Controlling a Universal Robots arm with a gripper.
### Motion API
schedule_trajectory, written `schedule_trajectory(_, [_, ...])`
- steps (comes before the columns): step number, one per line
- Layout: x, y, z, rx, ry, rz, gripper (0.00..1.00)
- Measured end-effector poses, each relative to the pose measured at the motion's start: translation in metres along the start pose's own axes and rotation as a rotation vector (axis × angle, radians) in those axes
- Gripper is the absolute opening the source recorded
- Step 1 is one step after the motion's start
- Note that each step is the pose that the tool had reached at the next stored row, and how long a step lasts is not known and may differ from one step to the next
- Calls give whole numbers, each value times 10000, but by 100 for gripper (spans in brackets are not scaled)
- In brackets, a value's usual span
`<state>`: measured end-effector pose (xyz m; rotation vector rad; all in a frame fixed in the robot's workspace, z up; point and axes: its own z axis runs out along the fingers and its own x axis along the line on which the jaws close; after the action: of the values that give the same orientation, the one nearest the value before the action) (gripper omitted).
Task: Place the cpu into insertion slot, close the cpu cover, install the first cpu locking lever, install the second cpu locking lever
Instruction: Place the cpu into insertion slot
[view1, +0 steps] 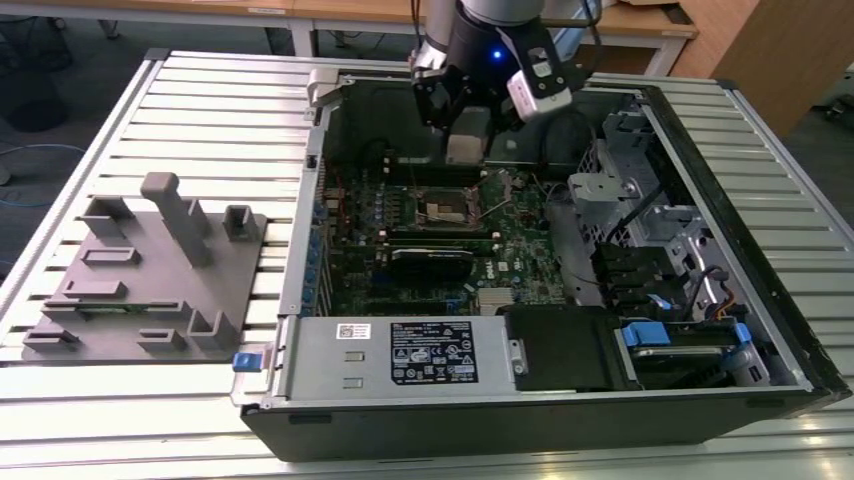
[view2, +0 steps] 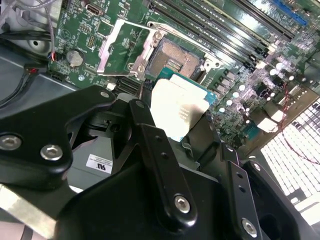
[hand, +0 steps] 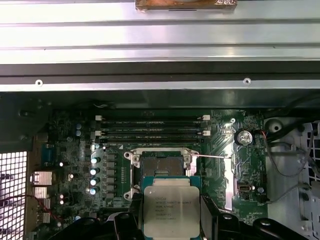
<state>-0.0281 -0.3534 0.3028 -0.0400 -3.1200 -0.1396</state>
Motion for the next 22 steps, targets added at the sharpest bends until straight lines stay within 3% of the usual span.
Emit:
schedule_trajectory(16, [33,-8,146,1,0,0,54])
schedule_trajectory(22, [36,-9,160,-1,-1,0,54])
